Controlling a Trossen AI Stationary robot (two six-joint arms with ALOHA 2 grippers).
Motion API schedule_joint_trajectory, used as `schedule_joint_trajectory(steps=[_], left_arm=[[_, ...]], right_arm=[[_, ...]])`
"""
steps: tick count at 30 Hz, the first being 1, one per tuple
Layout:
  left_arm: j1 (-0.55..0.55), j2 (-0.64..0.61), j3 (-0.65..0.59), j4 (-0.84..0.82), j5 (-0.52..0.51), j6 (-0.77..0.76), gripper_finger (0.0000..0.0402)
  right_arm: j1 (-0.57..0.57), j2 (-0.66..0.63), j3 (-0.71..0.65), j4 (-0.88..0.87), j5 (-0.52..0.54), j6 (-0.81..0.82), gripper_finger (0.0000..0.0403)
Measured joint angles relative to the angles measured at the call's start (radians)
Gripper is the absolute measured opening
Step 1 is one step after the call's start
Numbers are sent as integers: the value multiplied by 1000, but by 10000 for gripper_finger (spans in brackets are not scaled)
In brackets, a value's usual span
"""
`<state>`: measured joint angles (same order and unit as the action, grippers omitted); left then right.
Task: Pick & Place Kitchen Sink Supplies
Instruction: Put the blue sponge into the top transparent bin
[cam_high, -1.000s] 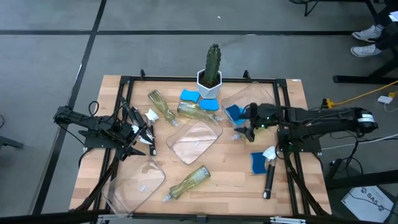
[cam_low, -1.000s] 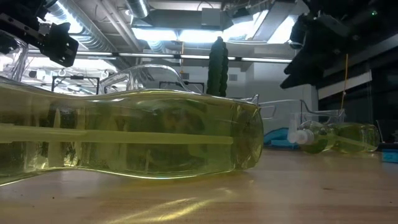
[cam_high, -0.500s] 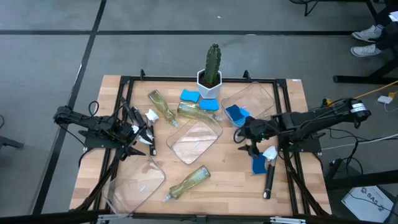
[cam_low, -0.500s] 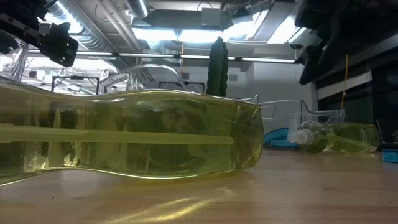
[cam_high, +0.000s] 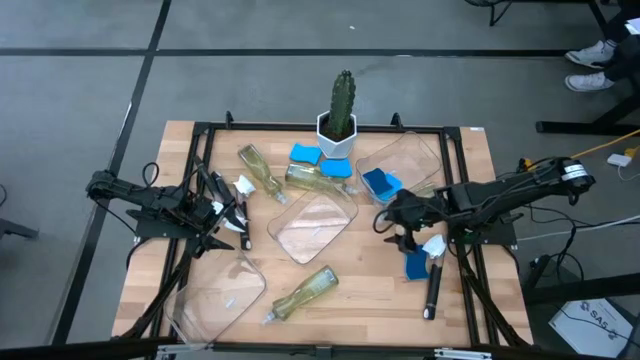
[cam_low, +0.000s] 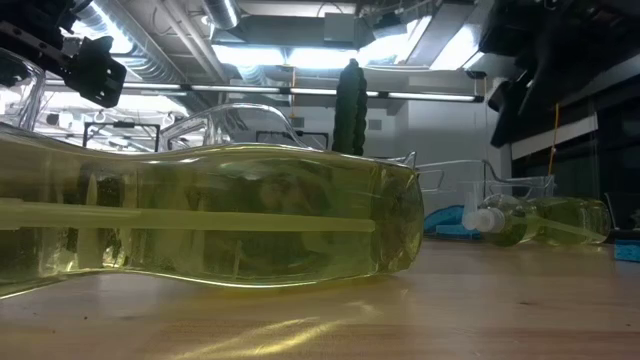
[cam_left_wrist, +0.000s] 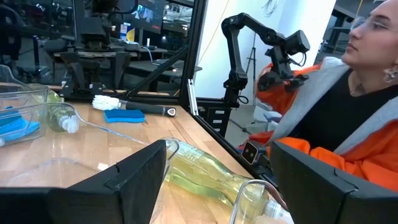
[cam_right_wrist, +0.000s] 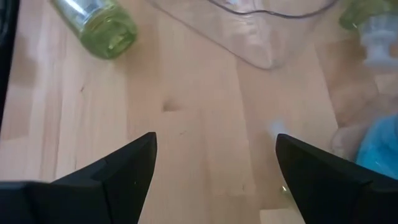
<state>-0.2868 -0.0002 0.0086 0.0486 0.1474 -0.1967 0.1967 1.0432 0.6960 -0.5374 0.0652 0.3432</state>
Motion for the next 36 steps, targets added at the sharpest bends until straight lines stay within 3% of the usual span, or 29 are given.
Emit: schedule_joint_trajectory(steps=[11, 22, 36], left_arm=[[0, 0, 0, 0, 0, 0, 281], [0, 0, 0, 0, 0, 0, 281], [0, 0, 0, 0, 0, -18, 281]], right_arm=[[0, 84, 0, 2, 30, 200, 323], [0, 201, 0, 43, 18, 250, 323], [0, 225, 0, 55, -16, 286, 323]])
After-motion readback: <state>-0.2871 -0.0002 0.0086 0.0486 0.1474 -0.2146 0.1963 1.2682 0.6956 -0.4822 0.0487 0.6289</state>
